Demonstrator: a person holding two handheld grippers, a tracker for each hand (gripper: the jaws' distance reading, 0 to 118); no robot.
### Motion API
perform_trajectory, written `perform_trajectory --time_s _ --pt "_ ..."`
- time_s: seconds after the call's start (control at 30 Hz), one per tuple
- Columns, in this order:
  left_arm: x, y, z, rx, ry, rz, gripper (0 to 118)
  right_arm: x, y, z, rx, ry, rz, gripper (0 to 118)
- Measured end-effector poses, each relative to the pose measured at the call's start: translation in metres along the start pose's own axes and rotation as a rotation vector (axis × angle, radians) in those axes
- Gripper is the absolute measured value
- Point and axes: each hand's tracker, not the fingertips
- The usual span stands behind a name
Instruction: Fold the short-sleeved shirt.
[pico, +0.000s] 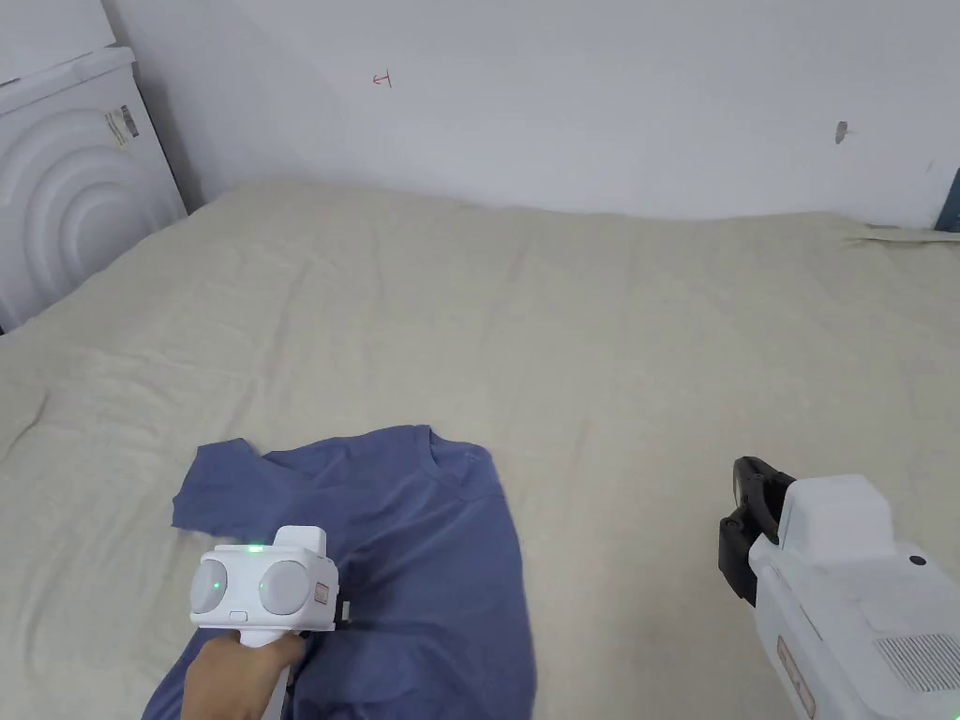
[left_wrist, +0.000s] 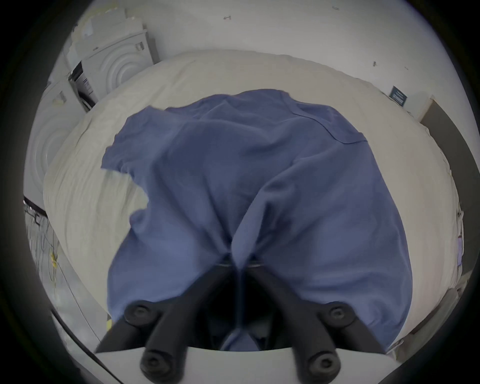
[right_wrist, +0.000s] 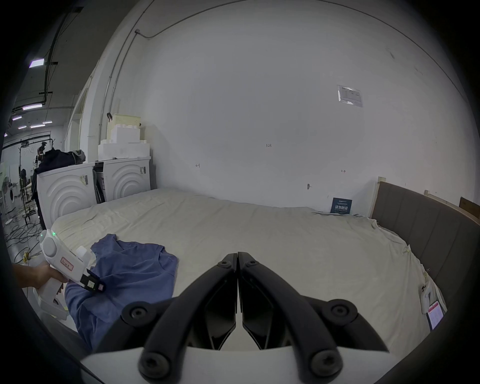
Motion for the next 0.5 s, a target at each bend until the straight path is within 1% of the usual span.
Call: perform_trajectory --time_s 0.1,0.2,0.27,0.33,0.5 --pt "-0.006 0.003 0.001 0.022 -0.018 -0.001 0 0.006 0.0 0.006 0.002 -0.008 -0.01 0" --pt "-0.017 0.013 0.031 0.141 -0.131 0.117 0 0.015 0.001 0.014 0.01 -0.019 -0.018 0" --pt "-0.015 0.02 0.061 0.21 -0.188 0.154 0 0.022 0.002 0.018 0.017 -0.029 -0.025 0" --pt "-0.01 0.033 0.081 0.254 -0.221 0.139 0 0.029 0.003 0.024 0.024 -0.043 -0.029 0" --pt "0.026 0.073 0.125 0.387 -0.295 0.056 0 0.051 0.005 0.041 0.044 -0.088 -0.043 0"
